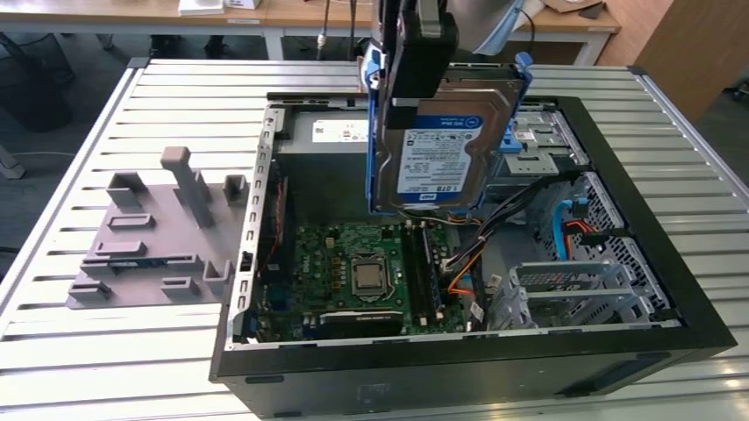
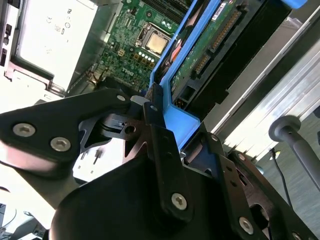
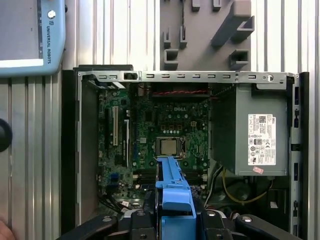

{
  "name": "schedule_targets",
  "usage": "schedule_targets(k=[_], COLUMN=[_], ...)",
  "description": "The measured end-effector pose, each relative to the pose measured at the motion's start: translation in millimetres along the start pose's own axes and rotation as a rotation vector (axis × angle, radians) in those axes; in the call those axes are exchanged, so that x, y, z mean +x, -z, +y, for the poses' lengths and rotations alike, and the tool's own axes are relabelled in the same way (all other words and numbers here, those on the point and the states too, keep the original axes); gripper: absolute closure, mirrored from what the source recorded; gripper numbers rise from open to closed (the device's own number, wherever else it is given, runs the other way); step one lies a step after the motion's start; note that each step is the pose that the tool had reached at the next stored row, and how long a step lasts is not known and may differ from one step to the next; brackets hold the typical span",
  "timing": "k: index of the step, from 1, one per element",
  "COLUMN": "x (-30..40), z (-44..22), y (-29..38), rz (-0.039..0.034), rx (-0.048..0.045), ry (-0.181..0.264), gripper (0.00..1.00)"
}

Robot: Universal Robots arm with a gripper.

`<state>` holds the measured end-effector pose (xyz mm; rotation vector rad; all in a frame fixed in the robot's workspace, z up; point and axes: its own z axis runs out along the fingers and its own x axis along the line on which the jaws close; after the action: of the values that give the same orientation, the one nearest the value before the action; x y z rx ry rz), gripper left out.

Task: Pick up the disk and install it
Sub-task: 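Insert the disk into the insertion slot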

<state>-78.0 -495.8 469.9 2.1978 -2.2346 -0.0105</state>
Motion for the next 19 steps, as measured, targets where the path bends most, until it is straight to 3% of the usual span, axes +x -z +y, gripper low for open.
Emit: schedule_targets(k=[4,13,19], x=[2.7,20.8,24.5], z=[-0.5,-1.3,-8.8], y=[0.0,-0.4,-1.0], rz=[-0.0001,-0.0002,-0.0002], rx=[0.0,-0.0005,-0.0018], ry=[0.0,-0.007,-0.01], gripper=[0.64,0.64,0.64])
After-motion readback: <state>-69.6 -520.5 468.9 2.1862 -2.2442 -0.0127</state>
